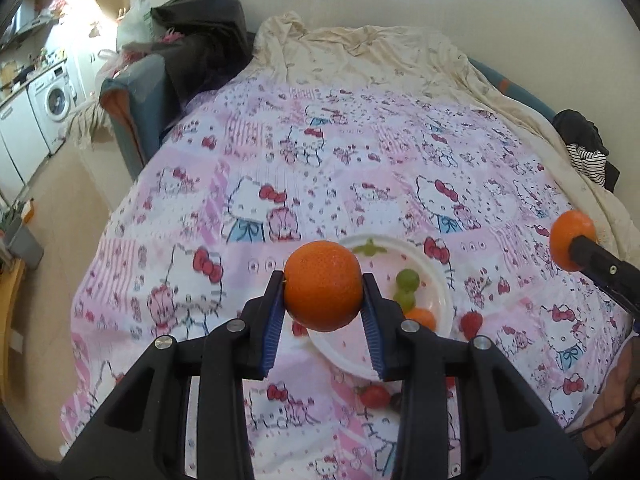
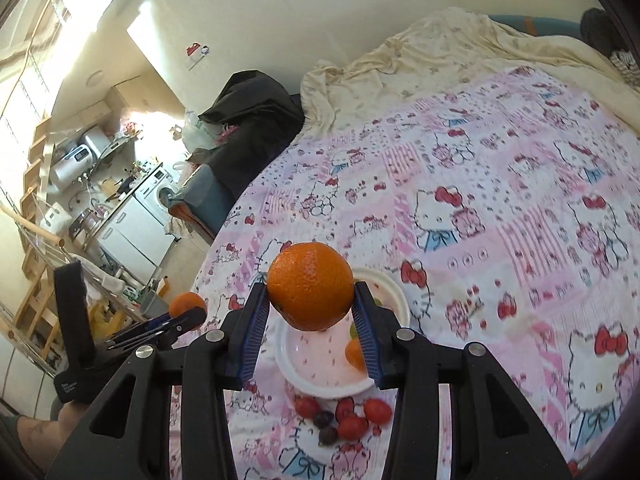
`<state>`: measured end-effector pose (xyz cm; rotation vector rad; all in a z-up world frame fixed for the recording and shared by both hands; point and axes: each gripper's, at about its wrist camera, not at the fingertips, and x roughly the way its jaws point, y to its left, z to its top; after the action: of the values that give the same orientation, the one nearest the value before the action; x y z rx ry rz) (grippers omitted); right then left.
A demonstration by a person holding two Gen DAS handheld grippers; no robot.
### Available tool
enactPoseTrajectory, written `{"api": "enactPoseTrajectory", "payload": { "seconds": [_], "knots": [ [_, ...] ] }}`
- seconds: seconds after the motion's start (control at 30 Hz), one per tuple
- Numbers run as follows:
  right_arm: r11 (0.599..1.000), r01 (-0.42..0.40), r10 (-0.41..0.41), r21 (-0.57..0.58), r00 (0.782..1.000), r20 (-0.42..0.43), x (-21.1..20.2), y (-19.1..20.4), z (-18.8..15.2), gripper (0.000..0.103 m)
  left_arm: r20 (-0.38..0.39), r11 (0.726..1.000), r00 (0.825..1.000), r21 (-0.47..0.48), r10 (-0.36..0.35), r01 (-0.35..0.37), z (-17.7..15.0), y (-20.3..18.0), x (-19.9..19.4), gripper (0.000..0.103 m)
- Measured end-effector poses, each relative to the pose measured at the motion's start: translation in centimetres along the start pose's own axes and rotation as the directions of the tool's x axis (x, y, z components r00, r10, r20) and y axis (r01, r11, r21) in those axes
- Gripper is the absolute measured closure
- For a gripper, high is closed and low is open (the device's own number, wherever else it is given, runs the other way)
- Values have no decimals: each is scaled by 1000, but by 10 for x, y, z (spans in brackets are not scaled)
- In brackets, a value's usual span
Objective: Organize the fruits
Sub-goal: 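Carry the orange into the plate with the left gripper while the right releases its orange there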
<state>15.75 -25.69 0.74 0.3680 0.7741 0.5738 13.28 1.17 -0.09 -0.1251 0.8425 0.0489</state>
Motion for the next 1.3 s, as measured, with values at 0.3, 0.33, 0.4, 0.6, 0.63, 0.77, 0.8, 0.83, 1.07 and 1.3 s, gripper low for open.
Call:
{"api": "enactPoseTrajectory", "payload": {
  "seconds": [0.3,0.33,0.4,0.6,0.63,0.77,0.8,0.83,1.07,1.3],
  "knots": [
    [1000,11,-10,16,999,-42,31,-5,10,59,-20,1000,1000,30,6,-5,26,-4,28,71],
    [1000,14,-14,8,999,-46,34,-5,11,59,-30,999,1000,35,3,-2,27,-5,34,71],
    [1000,21,-20,3,998,-60,42,-7,14,59,-50,999,999,39,0,2,29,-7,44,71],
    [999,36,-34,13,993,-112,70,-20,19,59,-101,998,995,69,11,-4,27,-12,76,71],
    [999,39,-37,13,992,-123,74,-21,19,59,-117,997,993,72,8,1,27,-12,83,71],
    [999,54,-52,8,985,-165,94,-28,19,59,-168,998,986,64,-6,17,22,-11,105,71],
    [998,61,-59,4,982,-177,100,-30,19,59,-175,998,985,64,-9,20,21,-11,108,71],
    [998,64,-63,3,981,-185,103,-32,19,58,-182,998,983,66,-11,24,20,-12,112,71],
    [995,93,-86,17,960,-267,134,-49,12,59,-233,997,972,57,-31,46,11,-9,138,71],
    [979,135,-76,155,937,-340,148,-82,4,58,-269,997,963,58,-32,49,1,-8,150,70]
  ]
}}
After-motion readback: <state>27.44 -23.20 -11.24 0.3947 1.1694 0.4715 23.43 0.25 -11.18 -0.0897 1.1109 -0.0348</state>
